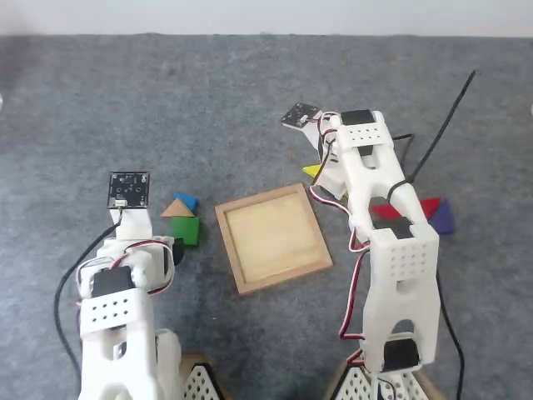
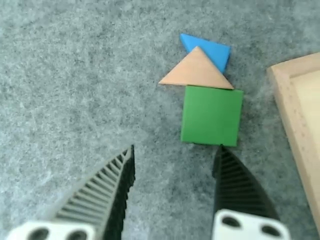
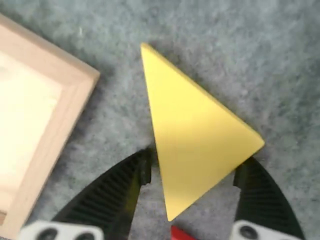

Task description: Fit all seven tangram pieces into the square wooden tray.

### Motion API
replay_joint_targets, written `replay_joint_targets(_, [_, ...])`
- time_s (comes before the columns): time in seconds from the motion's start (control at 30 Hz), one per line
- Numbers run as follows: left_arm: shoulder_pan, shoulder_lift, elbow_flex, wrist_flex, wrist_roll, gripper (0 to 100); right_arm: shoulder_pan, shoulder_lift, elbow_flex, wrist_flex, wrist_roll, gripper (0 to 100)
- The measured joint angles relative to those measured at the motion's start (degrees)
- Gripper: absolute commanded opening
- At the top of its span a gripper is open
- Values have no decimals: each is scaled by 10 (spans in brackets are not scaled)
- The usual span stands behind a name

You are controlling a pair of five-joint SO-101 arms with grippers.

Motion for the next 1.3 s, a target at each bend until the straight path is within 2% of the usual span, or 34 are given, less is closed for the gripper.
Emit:
replay_joint_targets(0.13, [0,0,0,0,0,250,0,4,-13,2,4,394])
replay_joint_targets(0.23, [0,0,0,0,0,250,-4,6,-19,2,34,422])
replay_joint_targets(0.5, [0,0,0,0,0,250,-17,10,-19,2,86,424])
replay_joint_targets(1.07, [0,0,0,0,0,250,-37,17,-21,1,86,422])
replay_joint_targets(1.13, [0,0,0,0,0,250,-37,17,-21,1,75,394])
replay_joint_targets(1.3, [0,0,0,0,0,250,-37,17,-21,1,70,253])
